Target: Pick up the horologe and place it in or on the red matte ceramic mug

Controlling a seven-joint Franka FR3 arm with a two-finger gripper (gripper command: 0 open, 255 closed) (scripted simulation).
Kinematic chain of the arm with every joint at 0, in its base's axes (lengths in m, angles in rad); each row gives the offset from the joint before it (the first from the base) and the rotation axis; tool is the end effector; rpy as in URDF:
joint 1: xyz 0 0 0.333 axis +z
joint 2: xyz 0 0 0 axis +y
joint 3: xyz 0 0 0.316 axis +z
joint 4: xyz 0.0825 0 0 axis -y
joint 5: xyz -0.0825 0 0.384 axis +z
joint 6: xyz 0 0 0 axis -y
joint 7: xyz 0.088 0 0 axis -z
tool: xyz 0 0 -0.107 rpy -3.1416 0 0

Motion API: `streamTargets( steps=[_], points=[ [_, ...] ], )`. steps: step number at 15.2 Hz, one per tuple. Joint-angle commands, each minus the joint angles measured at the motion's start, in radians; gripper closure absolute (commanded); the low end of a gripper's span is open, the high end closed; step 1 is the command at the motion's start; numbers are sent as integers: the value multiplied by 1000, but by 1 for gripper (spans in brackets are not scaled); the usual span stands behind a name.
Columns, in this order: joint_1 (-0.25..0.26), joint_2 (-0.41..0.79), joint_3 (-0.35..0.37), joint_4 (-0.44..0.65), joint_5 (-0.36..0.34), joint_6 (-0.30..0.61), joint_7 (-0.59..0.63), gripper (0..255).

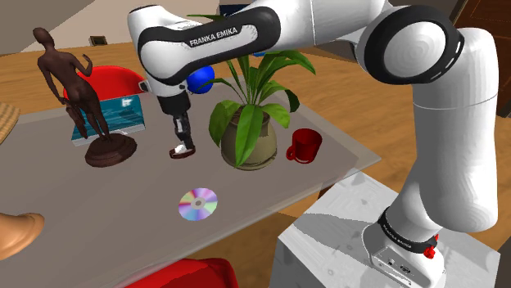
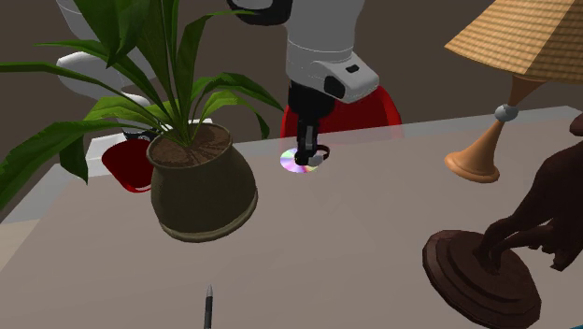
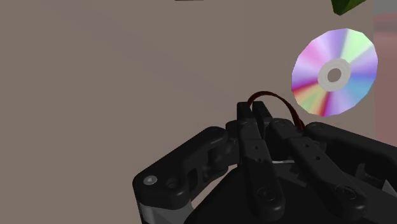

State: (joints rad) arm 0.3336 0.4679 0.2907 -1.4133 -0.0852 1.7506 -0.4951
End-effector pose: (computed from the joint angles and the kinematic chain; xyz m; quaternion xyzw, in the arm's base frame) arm 0.5738 0.3632 0.4316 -0.8465 -0.5289 0.0570 0.0205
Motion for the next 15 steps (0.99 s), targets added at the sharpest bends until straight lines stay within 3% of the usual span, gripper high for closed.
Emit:
streamTargets(
  steps=[1,15],
  points=[
    [1,-5,1,19,2,-25,0,255],
    [16,3,4,213,1,-210,1,255]
  ],
)
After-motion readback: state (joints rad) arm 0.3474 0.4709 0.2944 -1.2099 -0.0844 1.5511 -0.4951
